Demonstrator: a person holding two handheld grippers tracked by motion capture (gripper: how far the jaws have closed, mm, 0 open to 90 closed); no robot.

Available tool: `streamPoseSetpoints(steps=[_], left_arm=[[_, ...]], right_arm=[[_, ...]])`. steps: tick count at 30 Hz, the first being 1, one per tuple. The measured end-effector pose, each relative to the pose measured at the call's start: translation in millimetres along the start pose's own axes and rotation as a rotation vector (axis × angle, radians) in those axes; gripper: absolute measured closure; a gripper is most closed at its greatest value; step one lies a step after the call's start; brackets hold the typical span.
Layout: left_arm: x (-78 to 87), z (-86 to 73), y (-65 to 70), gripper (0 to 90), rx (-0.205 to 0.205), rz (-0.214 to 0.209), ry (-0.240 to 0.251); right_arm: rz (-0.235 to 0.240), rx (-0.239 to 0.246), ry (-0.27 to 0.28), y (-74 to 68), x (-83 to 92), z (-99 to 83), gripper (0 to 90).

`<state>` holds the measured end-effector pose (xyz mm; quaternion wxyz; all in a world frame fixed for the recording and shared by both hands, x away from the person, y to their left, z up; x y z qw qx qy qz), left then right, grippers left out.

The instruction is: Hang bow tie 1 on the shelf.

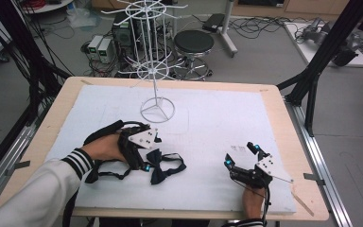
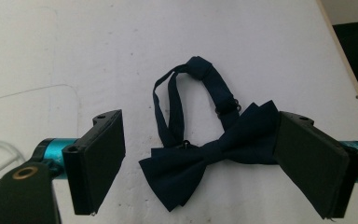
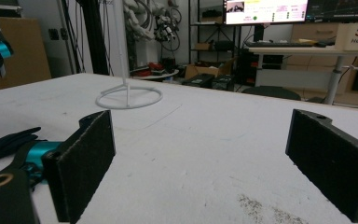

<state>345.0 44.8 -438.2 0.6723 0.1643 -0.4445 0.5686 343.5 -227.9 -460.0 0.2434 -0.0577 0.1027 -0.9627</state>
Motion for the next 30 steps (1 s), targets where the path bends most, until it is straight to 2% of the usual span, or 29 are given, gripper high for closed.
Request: streamPoseSetpoints(steps=[3, 6, 8, 20, 25, 30], left_arm=[[-6.5, -2.3, 1.2, 17.5, 0.005, -0.021, -0.013], [-12.1, -5.9, 2.1, 17.5, -0.01, -0.043, -0.043], [-16.5, -7.4, 3.0, 17.5, -0.004, -0.051, -0.049], [-35.1, -21.1, 6.1, 19.1, -0.034, -0.112, -0.115], [-39.3, -21.6, 9.6, 22.1, -0.068, -0.131, -0.12], [-41.4, -24.4, 9.7, 24.1, -0.071, -0.135, -0.131]], right_arm=[[0.0, -0.003, 0.002, 0.0, 0.1, 0.1, 7.4], [0.002, 0.001, 0.008, 0.2, 0.5, 0.6, 7.4], [0.002, -0.004, 0.009, 0.2, 0.6, 0.6, 7.4], [0.002, -0.009, 0.015, 0.9, 1.1, 1.2, 7.4], [0.003, -0.011, 0.015, 0.8, 1.1, 1.2, 7.4], [0.003, -0.013, 0.018, 0.5, 1.4, 1.3, 7.4]])
Point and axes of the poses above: each handheld gripper's, and its own axes: x roughly backward along the jaws, z roughly out of its top, y roughly to its right, the point moved 10 cm from there along -x, roughly forward along the jaws, and after that the axes turned 11 degrees about -x, right-handed, at the moved point
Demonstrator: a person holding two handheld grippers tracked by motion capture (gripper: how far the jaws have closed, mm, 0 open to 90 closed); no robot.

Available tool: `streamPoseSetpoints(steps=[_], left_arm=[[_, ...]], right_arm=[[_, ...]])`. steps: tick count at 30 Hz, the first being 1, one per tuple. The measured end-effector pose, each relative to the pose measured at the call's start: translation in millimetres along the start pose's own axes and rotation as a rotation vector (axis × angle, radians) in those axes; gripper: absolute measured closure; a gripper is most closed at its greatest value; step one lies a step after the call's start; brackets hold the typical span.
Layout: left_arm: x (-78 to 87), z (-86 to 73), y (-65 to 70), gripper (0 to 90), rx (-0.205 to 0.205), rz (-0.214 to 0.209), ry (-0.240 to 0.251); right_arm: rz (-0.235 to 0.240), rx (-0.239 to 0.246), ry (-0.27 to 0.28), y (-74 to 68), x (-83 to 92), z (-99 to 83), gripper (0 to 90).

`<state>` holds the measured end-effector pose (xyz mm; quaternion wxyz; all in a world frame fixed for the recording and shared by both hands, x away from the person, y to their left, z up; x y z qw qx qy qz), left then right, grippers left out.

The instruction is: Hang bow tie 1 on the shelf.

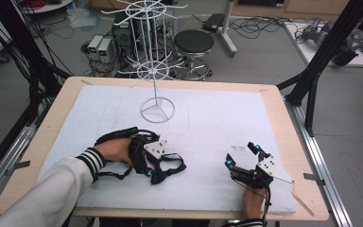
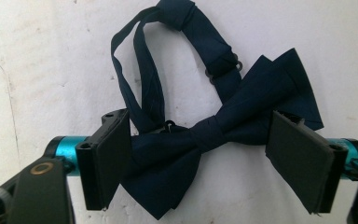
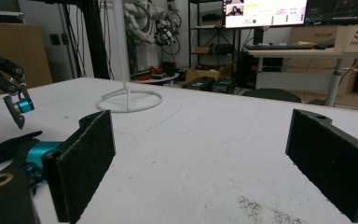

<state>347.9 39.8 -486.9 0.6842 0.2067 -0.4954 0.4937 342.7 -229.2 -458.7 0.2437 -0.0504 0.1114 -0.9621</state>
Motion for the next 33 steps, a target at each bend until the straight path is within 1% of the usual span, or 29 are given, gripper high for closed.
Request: streamPoseSetpoints(steps=[3, 8, 10, 11, 13, 15, 19, 22, 25, 28, 33], left_arm=[[-0.7, 0.0, 0.5, 26.9, -0.013, -0.003, -0.002], [-2.5, -2.2, 3.2, 34.2, -0.051, -0.022, -0.014], [-3.5, -3.2, 4.0, 35.2, -0.055, -0.027, -0.017], [-3.7, -3.4, 3.9, 35.7, -0.06, -0.026, -0.019], [-4.3, -3.4, 4.4, 37.3, -0.067, -0.029, -0.021], [-5.4, -3.4, 4.6, 38.6, -0.067, -0.032, -0.023], [-7.7, -3.6, 4.2, 39.3, -0.055, -0.035, -0.022], [-7.9, -3.7, 3.6, 39.7, -0.058, -0.035, -0.021], [-5.5, -3.4, 3.7, 39.6, -0.053, -0.032, -0.013], [-3.7, -4.2, 5.3, 39.4, -0.05, -0.037, -0.012], [-5.1, -4.5, 6.5, 38.6, -0.061, -0.044, -0.021]], right_arm=[[0.002, -0.001, 0.002, 0.0, 0.0, 0.2, 7.4], [0.004, 0.001, 0.005, 0.3, 0.4, 0.6, 7.4], [0.003, 0.005, 0.007, 0.7, 0.3, 0.8, 7.4], [0.003, -0.002, 0.004, 0.1, 0.6, 0.4, 7.4], [0.003, 0.004, 0.007, 0.6, 0.3, 0.9, 7.4], [0.002, 0.003, 0.007, 0.7, 0.4, 0.8, 7.4], [0.004, -0.005, 0.007, 0.5, 0.7, 0.9, 7.4], [0.005, -0.011, 0.01, 0.6, 1.2, 0.9, 7.4], [0.005, -0.009, 0.01, 0.6, 1.1, 0.9, 7.4], [0.005, -0.012, 0.009, 0.6, 1.2, 0.8, 7.4], [0.006, -0.008, 0.01, 1.0, 0.9, 1.1, 7.4]])
Point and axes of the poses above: each handheld gripper's, and its own axes: x roughly backward along the jaws, z roughly out of its top, y roughly to its right, the point moved 10 cm from there along -x, roughly forward along the jaws, and after that the axes turned 11 degrees about -x, right-handed, at the moved point
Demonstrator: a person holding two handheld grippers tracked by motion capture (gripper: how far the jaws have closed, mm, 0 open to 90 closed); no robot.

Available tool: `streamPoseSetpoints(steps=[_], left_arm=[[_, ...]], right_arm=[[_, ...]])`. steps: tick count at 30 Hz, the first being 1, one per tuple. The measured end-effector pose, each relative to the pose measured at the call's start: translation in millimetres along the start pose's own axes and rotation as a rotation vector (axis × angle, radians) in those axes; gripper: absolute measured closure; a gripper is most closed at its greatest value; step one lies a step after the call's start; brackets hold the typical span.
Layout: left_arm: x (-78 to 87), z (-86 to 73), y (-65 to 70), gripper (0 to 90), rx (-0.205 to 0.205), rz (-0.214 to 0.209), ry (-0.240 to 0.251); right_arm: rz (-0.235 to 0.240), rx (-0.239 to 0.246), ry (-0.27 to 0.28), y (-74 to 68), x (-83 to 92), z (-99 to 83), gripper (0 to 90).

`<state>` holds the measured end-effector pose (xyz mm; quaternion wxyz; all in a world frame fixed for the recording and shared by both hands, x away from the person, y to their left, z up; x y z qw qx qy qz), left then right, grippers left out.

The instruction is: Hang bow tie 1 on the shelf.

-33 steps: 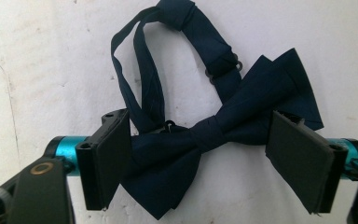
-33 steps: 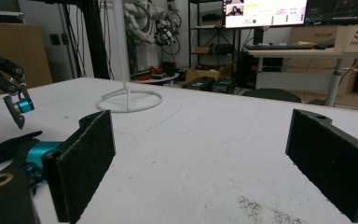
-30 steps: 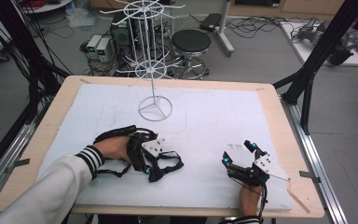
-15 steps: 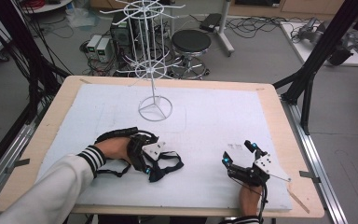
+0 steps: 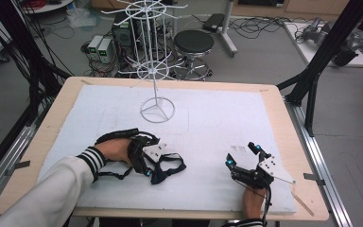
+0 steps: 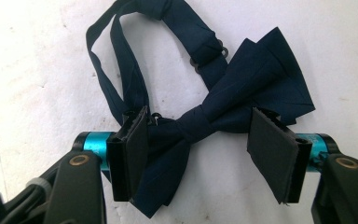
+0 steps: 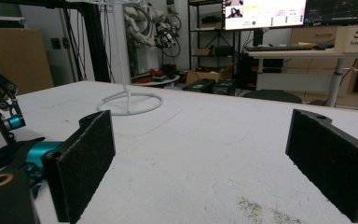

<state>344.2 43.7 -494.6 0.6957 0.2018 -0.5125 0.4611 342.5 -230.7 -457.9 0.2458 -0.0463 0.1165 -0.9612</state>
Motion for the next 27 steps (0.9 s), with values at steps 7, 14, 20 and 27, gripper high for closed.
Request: streamPoseSetpoints(steps=[7, 14, 20, 27], left_arm=[[-3.7, 0.0, -1.0, 38.1, -0.006, -0.009, 0.005], [-7.9, -0.1, -1.8, 41.4, -0.002, -0.028, 0.007], [-7.9, -2.5, -3.7, 49.1, 0.024, -0.031, 0.019], [-8.4, -3.7, -7.5, 63.2, 0.049, -0.009, 0.001]], right_arm=[[0.0, 0.0, 0.001, -0.2, 0.0, 0.1, 7.4], [0.003, -0.017, 0.011, 1.2, 0.5, 1.3, 7.4], [0.001, -0.011, 0.01, 1.7, 0.4, 1.3, 7.4], [0.001, -0.018, 0.008, 1.6, 0.8, 1.1, 7.4]])
Point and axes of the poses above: each handheld gripper's, and its own axes: x roughly backward along the jaws, z roughly out of its top, y roughly to its right, the point moved 10 cm from there along -x, roughly forward along the jaws, and after that the axes turned 11 degrees about -x, right-handed, at the moved point
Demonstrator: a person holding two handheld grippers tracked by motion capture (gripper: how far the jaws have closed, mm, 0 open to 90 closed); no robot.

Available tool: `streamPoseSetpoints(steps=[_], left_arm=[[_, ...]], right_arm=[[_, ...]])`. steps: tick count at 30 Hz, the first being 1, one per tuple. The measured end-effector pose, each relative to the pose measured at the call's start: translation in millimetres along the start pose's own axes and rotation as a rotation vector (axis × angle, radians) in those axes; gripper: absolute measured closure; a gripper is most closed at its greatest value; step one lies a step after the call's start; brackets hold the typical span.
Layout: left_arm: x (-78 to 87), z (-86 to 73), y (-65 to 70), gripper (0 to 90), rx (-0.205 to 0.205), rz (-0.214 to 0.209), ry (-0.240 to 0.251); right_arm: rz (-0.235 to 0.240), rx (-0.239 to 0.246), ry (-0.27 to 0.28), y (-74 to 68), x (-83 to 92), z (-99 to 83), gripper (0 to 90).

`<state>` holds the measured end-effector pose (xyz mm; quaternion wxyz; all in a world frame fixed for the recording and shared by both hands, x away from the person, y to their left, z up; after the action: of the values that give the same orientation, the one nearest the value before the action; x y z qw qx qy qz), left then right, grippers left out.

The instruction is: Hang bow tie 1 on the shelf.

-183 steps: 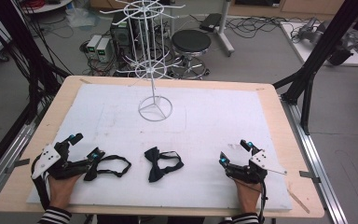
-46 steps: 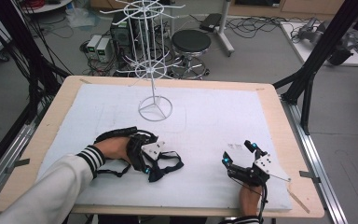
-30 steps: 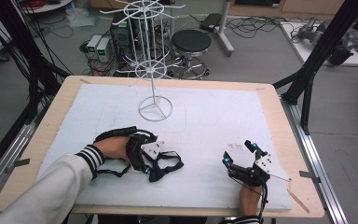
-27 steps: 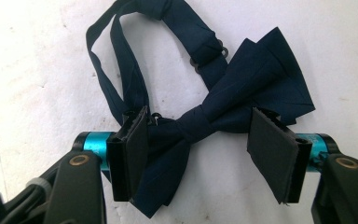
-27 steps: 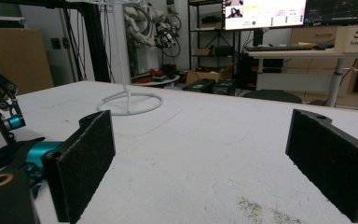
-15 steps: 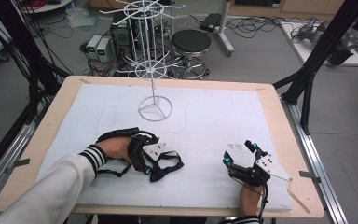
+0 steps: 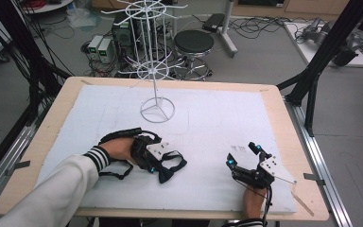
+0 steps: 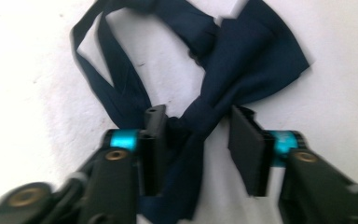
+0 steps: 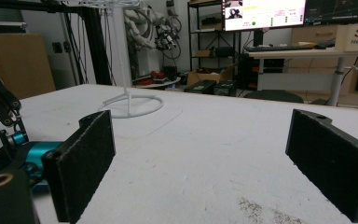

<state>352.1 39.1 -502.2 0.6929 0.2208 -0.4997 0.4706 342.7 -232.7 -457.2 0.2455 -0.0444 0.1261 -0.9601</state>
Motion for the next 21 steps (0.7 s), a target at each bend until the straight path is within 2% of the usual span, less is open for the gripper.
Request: streamPoseSetpoints(steps=[4, 6, 9, 14, 18, 21], left_arm=[[-0.4, 0.4, -0.9, 65.8, 0.013, 0.006, -0.009], [-0.1, 0.7, -1.6, 69.5, 0.008, 0.015, -0.019], [0.0, 1.8, -2.3, 73.4, 0.023, 0.026, -0.021], [1.0, 2.8, -2.2, 75.4, 0.083, 0.043, 0.022], [3.0, 3.2, -2.3, 75.5, 0.093, 0.051, 0.034], [6.8, 5.0, -5.4, 75.5, 0.109, 0.074, 0.05]], right_arm=[[0.001, -0.001, -0.001, -0.2, 0.1, -0.1, 7.4], [0.001, -0.002, -0.002, -0.1, 0.2, -0.2, 7.4], [0.003, 0.0, -0.001, -0.4, 0.2, -0.1, 7.4], [0.004, 0.002, -0.002, -0.6, 0.3, -0.2, 7.4], [0.005, 0.003, 0.0, -0.5, 0.2, -0.1, 7.4], [0.003, 0.001, -0.003, -1.0, 0.4, -0.5, 7.4]])
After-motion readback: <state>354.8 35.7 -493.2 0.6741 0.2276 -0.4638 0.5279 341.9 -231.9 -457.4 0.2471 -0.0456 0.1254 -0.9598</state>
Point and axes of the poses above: each handheld gripper's, and its own axes: x roughly backward along the jaws, z roughly out of its top, y roughly to its right, the point moved 10 cm from there along -x, roughly forward along the jaws, and after that the axes turned 11 degrees about -x, right-handed, at the moved point
